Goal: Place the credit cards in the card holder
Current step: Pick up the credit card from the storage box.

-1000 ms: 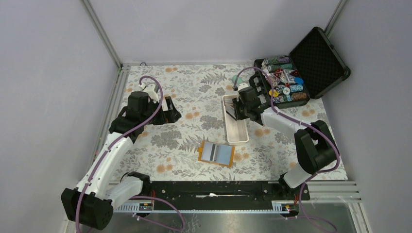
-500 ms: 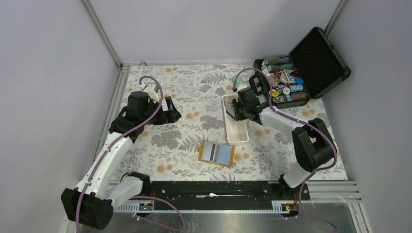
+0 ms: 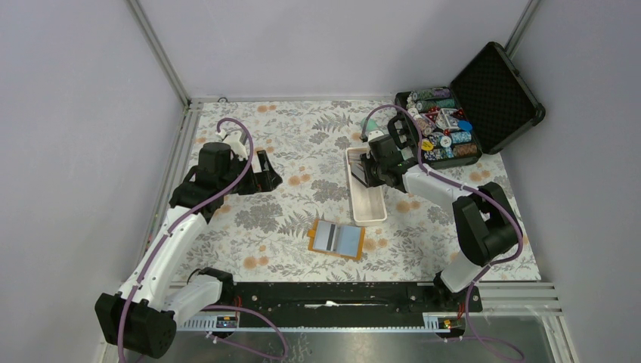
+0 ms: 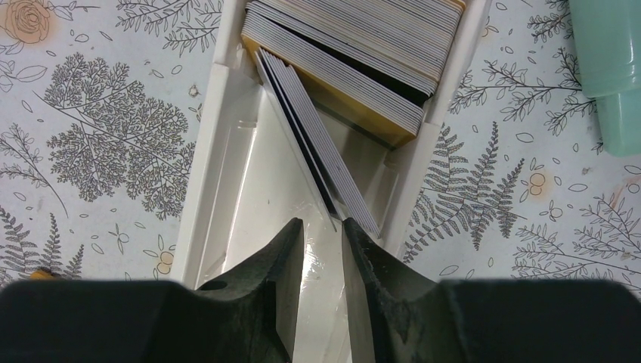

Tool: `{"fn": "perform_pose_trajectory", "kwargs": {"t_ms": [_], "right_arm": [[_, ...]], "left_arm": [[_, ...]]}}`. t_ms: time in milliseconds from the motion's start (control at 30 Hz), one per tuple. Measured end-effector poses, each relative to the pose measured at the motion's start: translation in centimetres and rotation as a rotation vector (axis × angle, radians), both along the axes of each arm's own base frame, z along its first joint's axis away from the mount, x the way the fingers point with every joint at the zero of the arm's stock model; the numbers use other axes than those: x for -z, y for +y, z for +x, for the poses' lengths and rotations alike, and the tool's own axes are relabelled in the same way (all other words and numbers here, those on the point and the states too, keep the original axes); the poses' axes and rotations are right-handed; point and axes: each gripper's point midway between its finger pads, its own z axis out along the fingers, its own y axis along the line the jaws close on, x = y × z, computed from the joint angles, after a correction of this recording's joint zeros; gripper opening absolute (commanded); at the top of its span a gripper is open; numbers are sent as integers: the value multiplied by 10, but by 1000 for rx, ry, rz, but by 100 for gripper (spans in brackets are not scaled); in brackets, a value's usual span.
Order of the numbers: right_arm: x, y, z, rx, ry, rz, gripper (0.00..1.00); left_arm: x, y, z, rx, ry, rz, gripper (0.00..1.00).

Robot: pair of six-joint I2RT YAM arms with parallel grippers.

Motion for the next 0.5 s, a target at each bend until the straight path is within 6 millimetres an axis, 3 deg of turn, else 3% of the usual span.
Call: {"fn": "perform_pose_trajectory", "kwargs": {"t_ms": [500], "right_arm": [[0, 1, -1, -8, -2, -3, 32]], "left_arm": [[0, 1, 1, -3, 0, -2, 99]]}}
